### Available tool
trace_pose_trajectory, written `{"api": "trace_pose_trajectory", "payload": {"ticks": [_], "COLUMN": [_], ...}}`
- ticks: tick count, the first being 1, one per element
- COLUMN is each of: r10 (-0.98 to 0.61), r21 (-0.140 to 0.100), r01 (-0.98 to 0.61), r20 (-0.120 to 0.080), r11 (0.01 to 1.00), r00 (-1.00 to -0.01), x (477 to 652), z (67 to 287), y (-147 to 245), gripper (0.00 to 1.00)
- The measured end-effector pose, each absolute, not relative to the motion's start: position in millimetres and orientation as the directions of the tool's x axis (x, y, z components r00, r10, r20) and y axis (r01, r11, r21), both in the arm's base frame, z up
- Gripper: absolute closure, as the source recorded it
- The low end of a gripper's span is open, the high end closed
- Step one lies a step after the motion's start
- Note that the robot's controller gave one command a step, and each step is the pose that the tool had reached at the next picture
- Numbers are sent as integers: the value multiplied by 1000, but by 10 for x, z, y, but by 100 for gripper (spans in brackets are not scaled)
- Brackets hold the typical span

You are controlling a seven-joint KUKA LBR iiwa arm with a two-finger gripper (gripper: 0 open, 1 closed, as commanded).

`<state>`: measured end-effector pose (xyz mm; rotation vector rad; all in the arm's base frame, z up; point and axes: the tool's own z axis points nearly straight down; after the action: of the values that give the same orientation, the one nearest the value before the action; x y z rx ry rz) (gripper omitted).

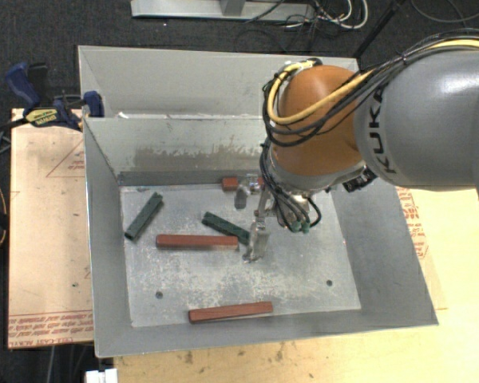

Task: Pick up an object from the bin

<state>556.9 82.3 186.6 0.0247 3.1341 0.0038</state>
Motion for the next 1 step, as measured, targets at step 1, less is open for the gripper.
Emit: {"api": "trace_pose_trajectory", "payload": {"ticks": [1], "r10": [73], "r21": [2], "r01": [73], "r20": [-6], "r11": [997], "r00": [-997], "x": [5790], "z": [1266], "y": [801], "gripper": [0]}}
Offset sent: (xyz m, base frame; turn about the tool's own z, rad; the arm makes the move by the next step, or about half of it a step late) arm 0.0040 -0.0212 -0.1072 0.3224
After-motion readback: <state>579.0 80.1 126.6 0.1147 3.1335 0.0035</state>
